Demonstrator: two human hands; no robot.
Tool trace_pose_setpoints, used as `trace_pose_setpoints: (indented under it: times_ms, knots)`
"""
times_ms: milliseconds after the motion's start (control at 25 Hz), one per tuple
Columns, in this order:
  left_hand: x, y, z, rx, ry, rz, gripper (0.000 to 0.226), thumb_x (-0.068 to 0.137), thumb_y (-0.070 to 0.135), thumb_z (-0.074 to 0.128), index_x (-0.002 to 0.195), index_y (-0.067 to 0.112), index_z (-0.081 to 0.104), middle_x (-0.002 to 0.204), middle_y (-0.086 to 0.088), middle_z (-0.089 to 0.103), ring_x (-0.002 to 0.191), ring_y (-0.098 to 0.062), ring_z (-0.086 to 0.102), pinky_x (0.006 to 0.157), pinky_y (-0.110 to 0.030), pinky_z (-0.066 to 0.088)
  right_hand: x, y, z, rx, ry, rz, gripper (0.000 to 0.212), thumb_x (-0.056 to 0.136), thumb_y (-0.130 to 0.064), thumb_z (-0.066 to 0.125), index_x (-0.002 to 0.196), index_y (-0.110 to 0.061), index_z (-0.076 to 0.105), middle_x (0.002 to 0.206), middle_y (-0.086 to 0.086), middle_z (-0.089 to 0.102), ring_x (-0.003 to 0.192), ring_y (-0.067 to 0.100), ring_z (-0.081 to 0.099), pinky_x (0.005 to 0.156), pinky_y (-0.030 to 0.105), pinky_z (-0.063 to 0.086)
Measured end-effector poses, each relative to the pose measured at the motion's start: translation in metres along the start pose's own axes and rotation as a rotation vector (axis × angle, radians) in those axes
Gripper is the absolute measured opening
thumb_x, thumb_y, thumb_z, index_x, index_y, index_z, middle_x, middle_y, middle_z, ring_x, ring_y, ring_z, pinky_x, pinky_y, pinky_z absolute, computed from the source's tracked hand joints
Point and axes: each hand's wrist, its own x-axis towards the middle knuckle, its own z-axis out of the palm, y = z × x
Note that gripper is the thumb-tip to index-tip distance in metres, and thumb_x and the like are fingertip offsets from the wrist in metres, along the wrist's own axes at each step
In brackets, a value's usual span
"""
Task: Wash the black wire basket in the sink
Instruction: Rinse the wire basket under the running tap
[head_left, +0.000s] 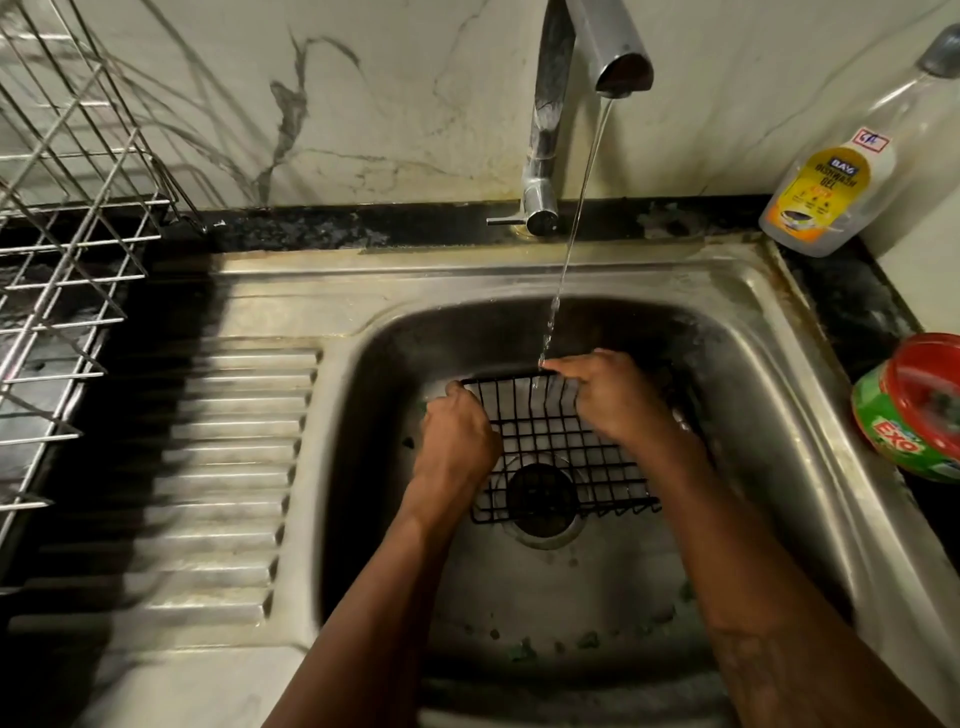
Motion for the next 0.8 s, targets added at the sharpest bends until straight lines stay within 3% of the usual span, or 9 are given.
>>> trace_pose_setpoints:
  times_ms: [80,160,280,360,400,520,560,680,800]
  knots:
    - [-0.004,0.005,-0.001,-0.022,-0.029,0.07,0.023,0.091,0.003,0.052,0.114,-0.003,0.054,0.092,-0.022,0.071,0.076,-0.038,0.074,0.07,-0.047,0.064,0.006,-0.04,0.021,0.053,-0.108,-0.146,0.035,0.097,-0.01,0.058,0.121,-0.032,0.072,0.12,-0.003,0.072,0.107,0.014,0.067,0.095,0.034,0.054]
    - [-0.008,0.007,-0.001,-0.046,-0.034,0.159,0.019,0.094,0.004,0.061,0.112,-0.003,0.06,0.093,-0.021,0.073,0.078,-0.038,0.074,0.073,-0.047,0.063,0.008,-0.065,0.032,0.075,-0.105,-0.212,0.022,0.099,-0.029,0.058,0.111,-0.034,0.076,0.108,-0.007,0.075,0.102,0.013,0.067,0.089,0.033,0.054]
    - [-0.003,0.0,-0.003,-0.053,0.015,0.117,0.025,0.091,0.007,0.061,0.115,0.005,0.058,0.098,-0.018,0.071,0.079,-0.035,0.074,0.072,-0.047,0.064,0.001,-0.054,0.024,0.027,-0.018,-0.218,0.034,0.099,-0.021,0.058,0.126,-0.038,0.068,0.127,-0.014,0.068,0.105,0.009,0.069,0.087,0.028,0.055]
    - [0.0,-0.004,-0.007,-0.02,0.035,0.003,0.034,0.086,0.004,0.06,0.12,0.007,0.052,0.102,-0.016,0.066,0.085,-0.033,0.071,0.075,-0.047,0.064,-0.008,-0.022,0.004,0.03,-0.023,-0.075,0.032,0.101,-0.018,0.058,0.127,-0.034,0.067,0.12,-0.015,0.069,0.079,0.003,0.067,0.066,0.02,0.053]
    - [0.0,-0.004,-0.008,-0.008,0.043,-0.014,0.037,0.086,0.003,0.06,0.122,0.007,0.051,0.103,-0.016,0.064,0.086,-0.032,0.07,0.075,-0.047,0.064,-0.013,-0.005,-0.009,0.058,-0.028,0.011,0.029,0.1,-0.019,0.059,0.125,-0.032,0.068,0.116,-0.011,0.071,0.075,0.003,0.066,0.065,0.022,0.055]
    - [0.001,-0.003,-0.011,-0.013,0.065,-0.033,0.034,0.089,0.002,0.055,0.122,0.007,0.05,0.104,-0.016,0.061,0.09,-0.033,0.068,0.078,-0.046,0.063,-0.016,0.028,-0.03,0.142,0.033,0.08,0.025,0.096,-0.017,0.067,0.119,-0.026,0.072,0.119,-0.004,0.072,0.104,0.006,0.068,0.094,0.03,0.057]
    - [0.003,-0.004,-0.011,0.001,0.071,-0.05,0.03,0.09,0.001,0.054,0.119,0.007,0.051,0.103,-0.015,0.061,0.09,-0.03,0.066,0.08,-0.044,0.062,-0.015,0.03,-0.032,0.143,0.028,0.081,0.026,0.095,-0.014,0.067,0.119,-0.025,0.073,0.12,-0.003,0.071,0.108,0.006,0.068,0.097,0.031,0.055]
    - [0.006,-0.01,-0.015,0.004,0.118,-0.098,0.029,0.092,0.001,0.053,0.12,0.008,0.052,0.102,-0.015,0.063,0.091,-0.029,0.066,0.083,-0.042,0.061,-0.01,0.026,-0.029,0.095,-0.016,0.117,0.038,0.094,0.004,0.059,0.122,-0.019,0.073,0.122,-0.004,0.071,0.109,0.01,0.067,0.092,0.028,0.055]
    - [0.008,-0.013,-0.017,0.041,0.143,-0.103,0.038,0.094,0.001,0.054,0.131,0.007,0.051,0.111,-0.02,0.064,0.103,-0.037,0.065,0.088,-0.043,0.058,-0.012,0.027,-0.027,0.075,-0.055,0.129,0.06,0.088,0.013,0.054,0.13,-0.028,0.066,0.117,-0.002,0.072,0.119,0.019,0.062,0.093,0.022,0.045]
